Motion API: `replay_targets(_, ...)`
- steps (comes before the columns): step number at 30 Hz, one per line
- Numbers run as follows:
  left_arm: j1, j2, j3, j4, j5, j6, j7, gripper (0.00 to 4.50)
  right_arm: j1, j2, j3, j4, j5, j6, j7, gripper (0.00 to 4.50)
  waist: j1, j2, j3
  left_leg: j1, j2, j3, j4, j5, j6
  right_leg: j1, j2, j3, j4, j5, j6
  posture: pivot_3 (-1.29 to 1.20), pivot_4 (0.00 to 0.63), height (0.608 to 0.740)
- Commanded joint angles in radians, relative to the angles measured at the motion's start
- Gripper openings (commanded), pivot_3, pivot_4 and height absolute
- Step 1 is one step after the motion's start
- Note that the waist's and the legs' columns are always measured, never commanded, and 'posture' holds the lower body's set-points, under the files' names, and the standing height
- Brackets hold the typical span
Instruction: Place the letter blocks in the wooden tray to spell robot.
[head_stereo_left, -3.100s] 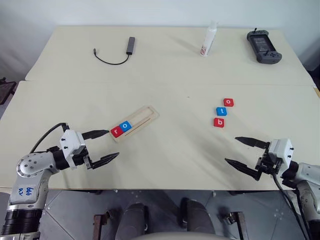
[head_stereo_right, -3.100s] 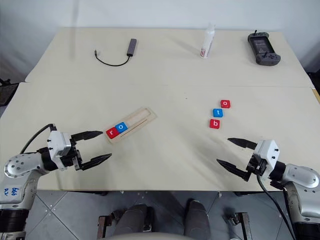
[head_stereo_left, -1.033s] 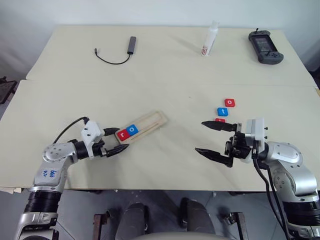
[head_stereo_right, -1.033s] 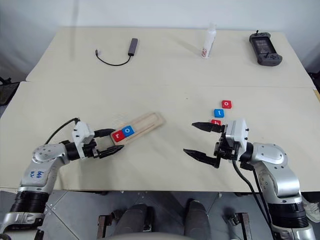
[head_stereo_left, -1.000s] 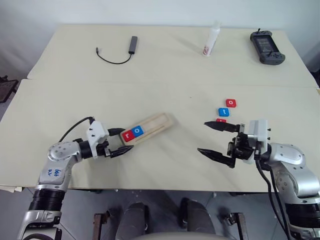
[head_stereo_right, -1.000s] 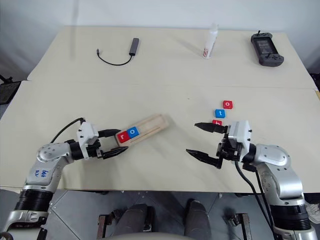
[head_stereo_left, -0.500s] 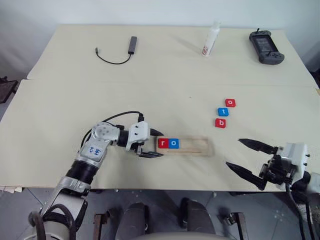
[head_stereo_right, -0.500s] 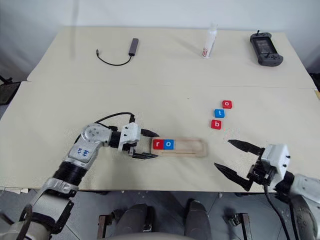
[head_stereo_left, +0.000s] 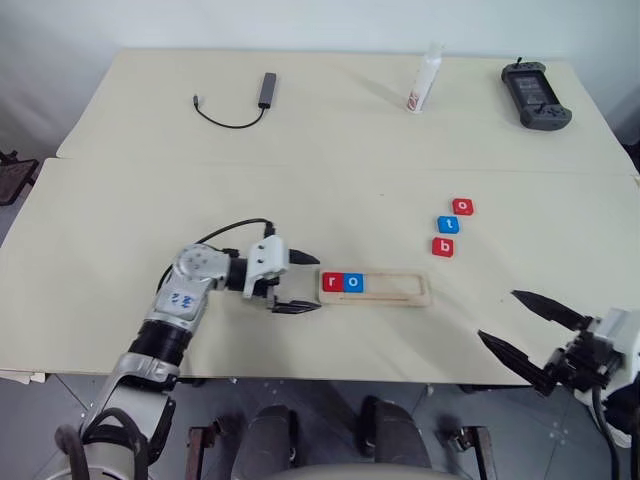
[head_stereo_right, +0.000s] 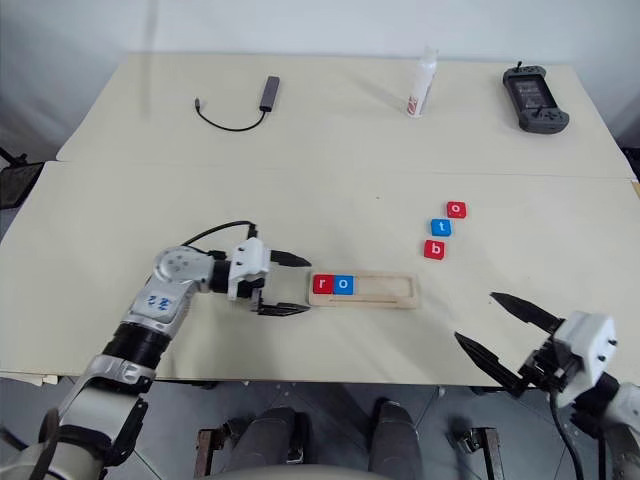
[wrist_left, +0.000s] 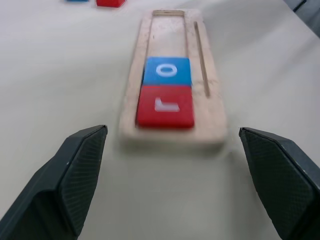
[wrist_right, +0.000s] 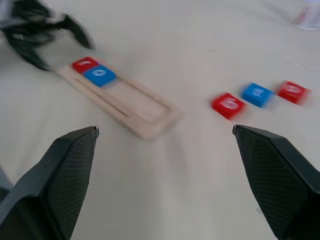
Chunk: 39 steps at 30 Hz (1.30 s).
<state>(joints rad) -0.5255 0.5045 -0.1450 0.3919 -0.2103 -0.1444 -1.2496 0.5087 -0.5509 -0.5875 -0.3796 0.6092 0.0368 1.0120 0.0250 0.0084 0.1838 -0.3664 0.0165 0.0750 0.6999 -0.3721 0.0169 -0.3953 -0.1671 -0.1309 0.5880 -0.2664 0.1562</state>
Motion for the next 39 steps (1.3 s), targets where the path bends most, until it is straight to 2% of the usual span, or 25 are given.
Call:
replay_targets(1, 0.041, 0.058, 0.11, 0.0, -0.096, -0.042, -0.056, 4.48, 0.049, 0.039, -0.062, 0.044, -0.019, -0.093, 0.002, 4.5, -0.001, 0.0, 0.0, 0.0, 0.0, 0.0, 0.0, 0.0, 0.0, 0.0, 0.0, 0.0, 0.0, 0.0, 0.0, 0.0, 0.15, 0.74)
replay_targets(6, 0.113, 0.112, 0.226, -0.044, -0.149, -0.015, -0.006, 4.48, 0.041, 0.072, -0.059, 0.133, -0.045, -0.179, -0.006, 4.5, -0.002, 0.0, 0.0, 0.002, 0.0, 0.001, 0.001, 0.0, 0.0, 0.001, 0.0, 0.002, 0.001, 0.0, 0.0, 0.0, 0.15, 0.74)
replay_targets(11, 0.215, 0.113, 0.252, -0.163, -0.173, 0.026, 0.032, 4.48, -0.048, 0.059, -0.005, 0.157, -0.036, -0.154, -0.039, 4.5, -0.005, 0.0, 0.0, 0.005, 0.0, 0.003, -0.001, 0.0, 0.0, 0.002, 0.0, 0.005, 0.002, 0.0, 0.0, 0.0, 0.15, 0.74)
replay_targets(19, 0.286, 0.093, 0.27, -0.344, -0.239, 0.166, 0.117, 4.48, -0.355, -0.178, 0.109, 0.102, -0.019, 0.258, -0.218, 4.5, -0.013, 0.001, 0.0, 0.01, 0.001, 0.003, 0.0, -0.001, 0.001, 0.001, 0.0, 0.013, 0.005, 0.0, 0.0, 0.0, 0.15, 0.74)
replay_targets(23, 0.327, 0.074, 0.253, -0.433, -0.233, 0.187, 0.161, 4.48, -0.753, -0.311, 0.282, 0.173, 0.003, 0.653, -0.343, 4.5, -0.027, 0.002, 0.001, 0.01, 0.002, 0.004, -0.001, -0.001, 0.0, 0.0, 0.001, 0.014, 0.004, 0.0, -0.001, 0.0, 0.15, 0.74)
replay_targets(25, 0.339, 0.066, 0.246, -0.459, -0.23, 0.196, 0.179, 4.48, -0.878, -0.325, 0.366, 0.226, -0.042, 0.758, -0.377, 4.5, -0.026, 0.002, 0.001, 0.01, 0.002, 0.004, -0.001, -0.001, 0.001, -0.001, 0.0, 0.014, 0.004, 0.001, -0.001, 0.0, 0.15, 0.74)
replay_targets(28, 0.357, 0.055, 0.236, -0.493, -0.224, 0.202, 0.202, 4.48, -1.029, -0.315, 0.473, 0.333, -0.125, 0.821, -0.411, 4.5, -0.02, 0.001, 0.001, 0.007, 0.003, 0.006, -0.001, -0.001, 0.0, -0.001, 0.001, 0.008, 0.003, 0.0, -0.003, 0.0, 0.15, 0.74)
replay_targets(32, 0.384, 0.056, 0.226, -0.524, -0.214, 0.192, 0.218, 4.48, -1.142, -0.292, 0.53, 0.433, -0.191, 0.878, -0.456, 4.5, -0.017, 0.002, 0.001, -0.005, 0.0, 0.005, 0.001, -0.002, 0.001, -0.009, 0.0, 0.006, 0.002, 0.001, -0.002, 0.0, 0.15, 0.74)
replay_targets(39, 0.397, 0.057, 0.226, -0.531, -0.201, 0.175, 0.25, 4.48, -1.165, -0.285, 0.532, 0.398, -0.194, 0.974, -0.444, 4.5, -0.021, 0.002, 0.001, -0.008, 0.0, 0.007, 0.0, -0.001, 0.001, -0.013, 0.0, 0.005, 0.002, 0.001, -0.002, 0.0, 0.15, 0.74)
